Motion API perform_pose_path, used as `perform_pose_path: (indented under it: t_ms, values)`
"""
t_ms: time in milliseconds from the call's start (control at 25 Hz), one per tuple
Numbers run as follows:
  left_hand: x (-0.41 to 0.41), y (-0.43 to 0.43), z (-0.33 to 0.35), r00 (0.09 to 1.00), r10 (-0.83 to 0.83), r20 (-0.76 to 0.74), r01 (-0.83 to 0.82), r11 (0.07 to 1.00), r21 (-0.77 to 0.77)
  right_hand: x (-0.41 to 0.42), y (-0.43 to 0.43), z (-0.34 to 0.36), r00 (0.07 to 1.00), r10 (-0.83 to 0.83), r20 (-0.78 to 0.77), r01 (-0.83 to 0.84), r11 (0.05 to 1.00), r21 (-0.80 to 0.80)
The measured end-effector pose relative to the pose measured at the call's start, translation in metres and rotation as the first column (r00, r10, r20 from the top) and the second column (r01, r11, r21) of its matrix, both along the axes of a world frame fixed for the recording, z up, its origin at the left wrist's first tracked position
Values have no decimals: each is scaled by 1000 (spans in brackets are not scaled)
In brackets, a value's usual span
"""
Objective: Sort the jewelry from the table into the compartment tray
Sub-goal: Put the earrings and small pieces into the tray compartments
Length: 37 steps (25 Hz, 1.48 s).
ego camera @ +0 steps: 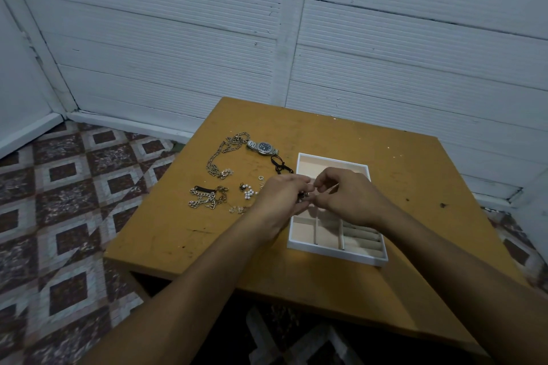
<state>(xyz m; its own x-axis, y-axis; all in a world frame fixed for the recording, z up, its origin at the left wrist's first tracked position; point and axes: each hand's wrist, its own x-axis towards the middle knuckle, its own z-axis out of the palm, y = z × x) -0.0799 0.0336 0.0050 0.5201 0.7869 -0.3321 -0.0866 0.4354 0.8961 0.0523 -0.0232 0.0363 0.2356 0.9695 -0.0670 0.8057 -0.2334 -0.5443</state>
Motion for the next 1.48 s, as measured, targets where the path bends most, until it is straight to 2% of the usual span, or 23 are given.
perform_pose_path:
  t_ms: [240, 600, 800, 1000, 1160, 1360, 1480]
  values:
    - [3, -2, 0, 988, 61, -144, -24, 970, 243, 9, -6, -6, 999, -31, 11, 31, 999, 22]
    - [0, -4, -2, 986, 65, -152, -16, 952, 305, 9, -7, -12, 1000, -24, -5, 24, 1000, 16]
    - [-14, -7, -4, 981, 95, -168, -21, 918, 396, 2, -7, -9, 1000, -2, -20, 3, 999, 34]
    - [-49, -1, -9, 950, 193, -246, -16, 816, 578, -19, -4, -11, 996, 74, -50, -71, 997, 43]
    - [-86, 3, -18, 897, 280, -341, 46, 709, 703, -41, 8, -18, 991, 137, -7, -136, 990, 47]
    - [-122, 7, -31, 848, 361, -388, 77, 640, 764, -71, 31, -27, 972, 153, 181, -169, 983, 73]
    - [-130, 9, -36, 821, 387, -420, 130, 589, 797, -83, 51, -31, 961, 132, 241, -158, 983, 90]
